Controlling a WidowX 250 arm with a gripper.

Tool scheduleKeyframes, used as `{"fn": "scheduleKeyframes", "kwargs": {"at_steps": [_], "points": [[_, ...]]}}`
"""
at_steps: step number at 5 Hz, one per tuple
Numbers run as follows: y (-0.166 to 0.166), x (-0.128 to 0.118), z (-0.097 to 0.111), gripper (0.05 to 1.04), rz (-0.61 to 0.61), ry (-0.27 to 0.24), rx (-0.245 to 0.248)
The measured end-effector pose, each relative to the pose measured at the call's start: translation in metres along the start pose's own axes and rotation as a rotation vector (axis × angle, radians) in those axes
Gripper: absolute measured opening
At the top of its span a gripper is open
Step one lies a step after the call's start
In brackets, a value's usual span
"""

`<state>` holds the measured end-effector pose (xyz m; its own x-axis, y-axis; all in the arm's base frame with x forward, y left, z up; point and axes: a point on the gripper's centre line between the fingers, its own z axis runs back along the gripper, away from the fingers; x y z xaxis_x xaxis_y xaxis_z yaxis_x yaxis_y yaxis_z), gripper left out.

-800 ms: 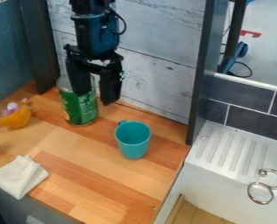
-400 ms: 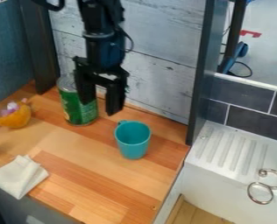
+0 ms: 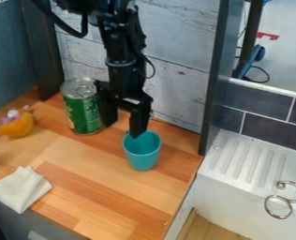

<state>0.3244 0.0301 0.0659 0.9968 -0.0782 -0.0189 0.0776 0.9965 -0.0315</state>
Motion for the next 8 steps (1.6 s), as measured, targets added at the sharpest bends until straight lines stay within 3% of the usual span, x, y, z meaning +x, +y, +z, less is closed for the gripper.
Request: {"fn": "scheduleKeyframes", "kwargs": {"at_steps": [3, 5, 7, 8], "points": [[0.01, -0.009, -0.028, 1.007, 0.068, 0.069, -0.06], [0.007, -0.001, -0.036, 0.972, 0.086, 0.035, -0.083], [0.007, 0.0, -0.044, 0.388, 0.139, 0.039, -0.089], [0.007, -0.002, -0.047, 0.186, 0.157, 0.041, -0.084]]}}
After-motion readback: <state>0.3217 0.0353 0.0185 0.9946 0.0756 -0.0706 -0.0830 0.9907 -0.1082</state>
